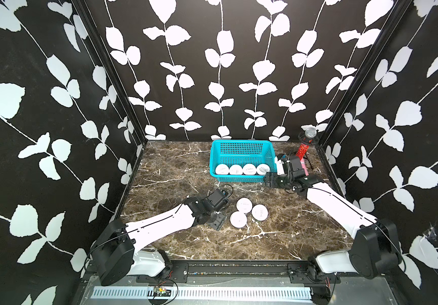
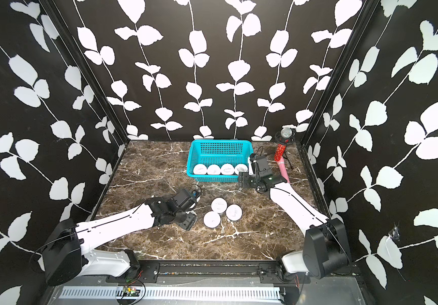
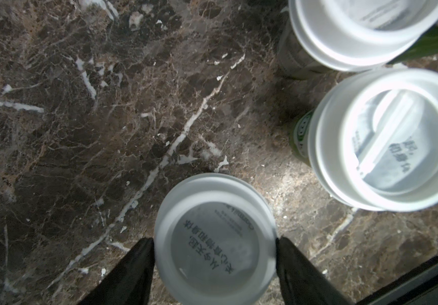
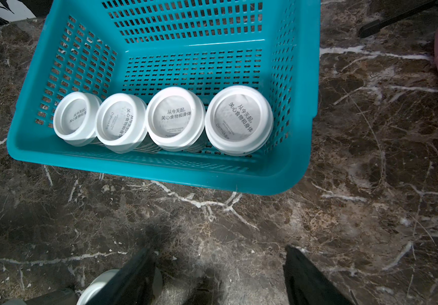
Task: Put the yogurt in the basket
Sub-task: Pick up the yogurt from the center of the board.
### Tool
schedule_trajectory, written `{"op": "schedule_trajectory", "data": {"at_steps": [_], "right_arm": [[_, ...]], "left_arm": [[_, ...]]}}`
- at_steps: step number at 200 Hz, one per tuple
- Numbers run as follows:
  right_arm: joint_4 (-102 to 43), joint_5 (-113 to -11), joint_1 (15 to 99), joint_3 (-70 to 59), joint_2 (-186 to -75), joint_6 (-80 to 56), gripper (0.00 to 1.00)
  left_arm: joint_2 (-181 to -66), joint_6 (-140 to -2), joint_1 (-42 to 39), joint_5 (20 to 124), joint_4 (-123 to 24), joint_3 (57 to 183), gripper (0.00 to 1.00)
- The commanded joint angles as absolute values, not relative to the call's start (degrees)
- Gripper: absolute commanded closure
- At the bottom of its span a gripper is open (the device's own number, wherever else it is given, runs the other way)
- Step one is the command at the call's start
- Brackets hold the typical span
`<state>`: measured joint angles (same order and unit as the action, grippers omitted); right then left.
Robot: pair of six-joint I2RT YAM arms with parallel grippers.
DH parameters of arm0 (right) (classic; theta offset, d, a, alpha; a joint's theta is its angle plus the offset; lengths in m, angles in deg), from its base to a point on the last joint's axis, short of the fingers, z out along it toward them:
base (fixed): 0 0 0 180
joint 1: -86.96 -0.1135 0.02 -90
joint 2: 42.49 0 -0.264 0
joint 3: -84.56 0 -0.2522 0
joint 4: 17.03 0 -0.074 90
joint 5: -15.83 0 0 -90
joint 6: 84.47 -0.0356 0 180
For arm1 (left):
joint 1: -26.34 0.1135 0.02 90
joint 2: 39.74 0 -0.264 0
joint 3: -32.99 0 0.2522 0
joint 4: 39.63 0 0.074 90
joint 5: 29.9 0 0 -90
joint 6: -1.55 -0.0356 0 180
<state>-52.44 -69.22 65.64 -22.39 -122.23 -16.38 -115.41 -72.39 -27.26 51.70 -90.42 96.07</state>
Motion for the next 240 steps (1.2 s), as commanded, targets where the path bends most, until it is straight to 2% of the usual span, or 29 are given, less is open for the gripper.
{"op": "schedule_trajectory", "data": {"at_steps": [1,79,121,240], "right_arm": [[-51.19,-69.5,65.69,-23.71,-120.8,-16.97,0.22],[-51.17,-68.98,65.76,-23.67,-121.29,-17.1,0.22],[-51.13,-68.81,65.7,-23.69,-121.32,-16.97,0.22],[-51.7,-68.9,65.7,-22.75,-121.81,-16.72,0.22]], "left_arm": [[-115.97,-72.71,-27.62,50.82,-92.15,96.37,0.28],[-117.69,-72.8,-27.62,49.63,-92.28,96.93,0.34],[-117.19,-72.54,-27.62,48.86,-92.53,97.08,0.41],[-114.69,-71.64,-27.62,47.77,-91.18,95.98,0.45]]}}
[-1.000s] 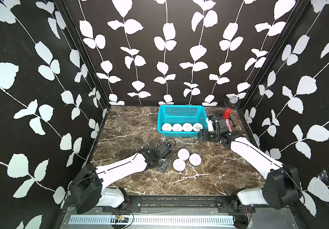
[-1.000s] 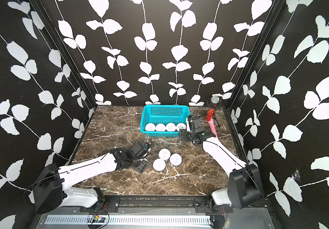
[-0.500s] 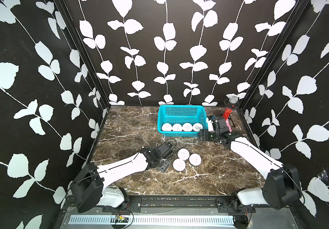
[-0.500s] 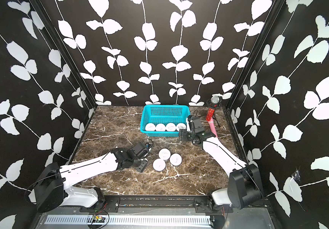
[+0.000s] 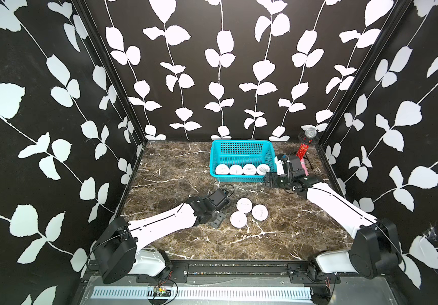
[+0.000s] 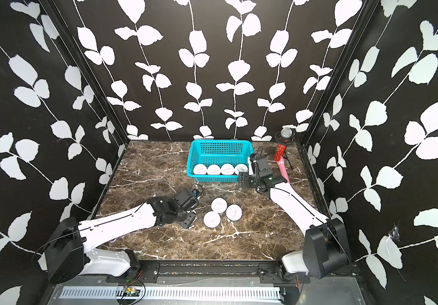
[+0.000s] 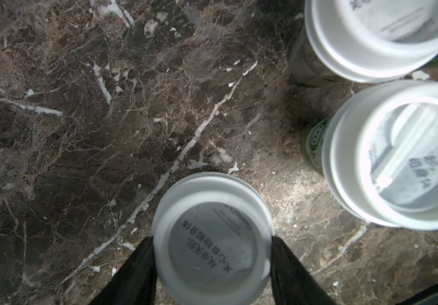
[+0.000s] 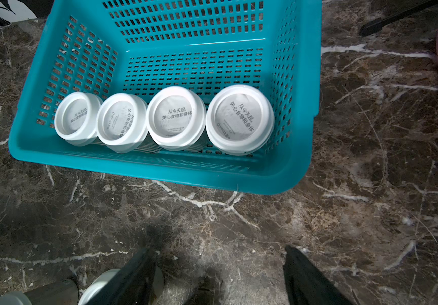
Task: Put the yogurt in the basket
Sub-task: Pick up the yogurt from the center of the board.
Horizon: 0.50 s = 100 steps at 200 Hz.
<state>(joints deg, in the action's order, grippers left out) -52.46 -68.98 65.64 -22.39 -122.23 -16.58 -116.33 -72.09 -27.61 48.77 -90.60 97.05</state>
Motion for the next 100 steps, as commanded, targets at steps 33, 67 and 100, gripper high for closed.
{"op": "schedule_trajectory", "data": {"at_steps": [33,67,100], "right_arm": [[-52.18,-69.84,65.69,-22.28,-122.46,-17.06,0.22],[-53.9,-71.83,65.93,-19.96,-123.9,-16.65,0.22],[-56.52,-72.17,67.4,-15.34,-127.11,-15.1,0.24]], "left_arm": [[-113.94,-70.99,-27.62,47.01,-91.32,96.1,0.45],[-111.99,-70.02,-27.41,45.99,-91.35,95.88,0.45],[-109.69,-69.03,-25.09,48.05,-90.75,95.83,0.45]]}}
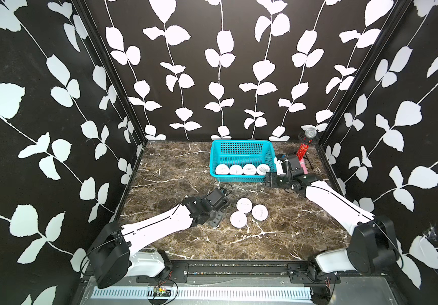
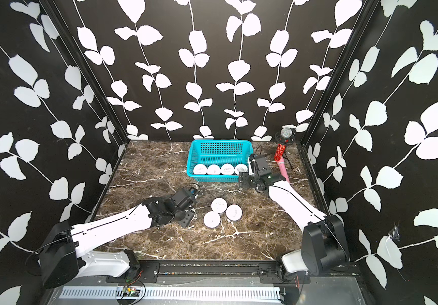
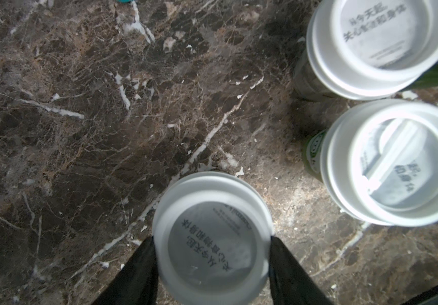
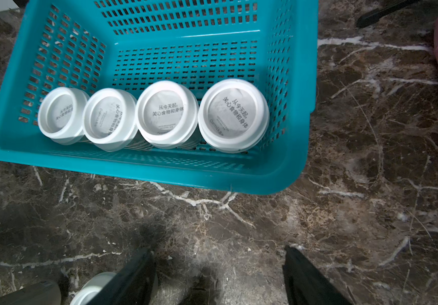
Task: Put the yogurt in the basket
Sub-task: Pick up the yogurt from the center of the board.
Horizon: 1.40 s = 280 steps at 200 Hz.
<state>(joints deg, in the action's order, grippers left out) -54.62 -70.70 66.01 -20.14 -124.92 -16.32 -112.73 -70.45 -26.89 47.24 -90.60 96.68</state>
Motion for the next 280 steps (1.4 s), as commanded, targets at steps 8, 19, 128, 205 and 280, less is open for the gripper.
{"op": "schedule_trajectory", "data": {"at_steps": [8,19,128,205,280], "right_arm": [[-56.86,-72.0,67.93,-14.24,-127.91,-14.73,0.25],[-57.19,-71.85,68.66,-12.87,-128.93,-14.24,0.26],[-60.06,-67.33,75.77,5.26,-144.79,-8.57,0.35],[-62.86,-67.21,76.65,15.5,-155.34,-7.66,0.48],[-63.66,-66.73,76.57,17.49,-159.29,-8.21,0.67]], "left_arm": [[-109.05,-68.85,-24.07,49.05,-90.44,95.8,0.45],[-108.11,-68.59,-22.56,50.54,-90.0,95.86,0.45],[-106.46,-69.02,-17.35,52.95,-91.66,98.99,0.45],[-107.22,-69.53,-16.85,52.24,-92.27,100.19,0.45],[-107.64,-70.06,-16.37,51.98,-92.37,100.89,0.45]]}}
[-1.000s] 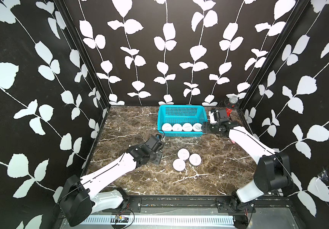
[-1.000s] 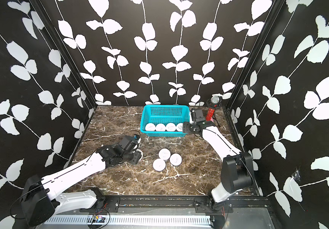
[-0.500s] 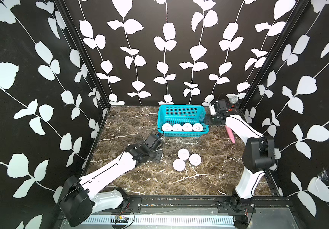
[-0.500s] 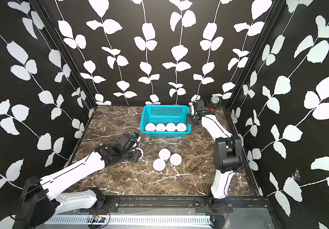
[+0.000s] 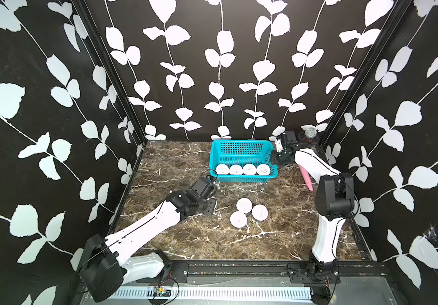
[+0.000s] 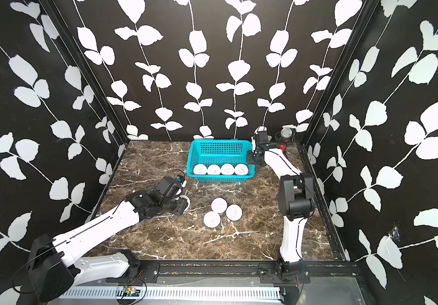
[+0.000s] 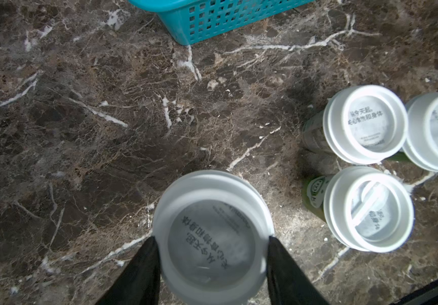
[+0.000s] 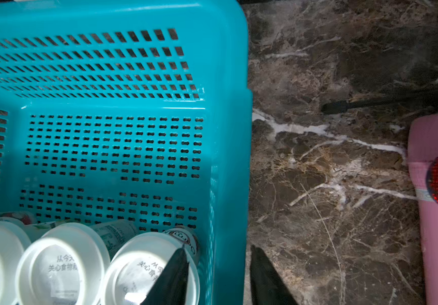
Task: Put the yogurt in the basket
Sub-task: Pick up the yogurt from the center of the board, then move the basket to the center of the board.
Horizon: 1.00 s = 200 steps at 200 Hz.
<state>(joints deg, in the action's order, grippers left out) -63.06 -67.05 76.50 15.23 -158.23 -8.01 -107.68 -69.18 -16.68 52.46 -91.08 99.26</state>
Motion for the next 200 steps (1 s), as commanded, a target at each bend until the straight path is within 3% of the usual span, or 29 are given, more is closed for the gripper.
{"op": "schedule_trajectory", "data": {"at_steps": [1,55,200], "right_arm": [[-63.66,-66.73,76.57,17.49,-159.29,-8.21,0.67],[-62.38,-66.32,76.49,13.65,-157.26,-9.39,0.78],[-60.49,-66.1,74.33,1.9,-149.27,-9.24,0.79]], "left_arm": [[-107.61,-70.02,-16.37,52.0,-92.39,100.89,0.45],[-108.33,-71.21,-15.93,51.94,-92.67,102.71,0.45],[-114.75,-81.53,-14.18,50.04,-99.47,123.44,0.44]]}}
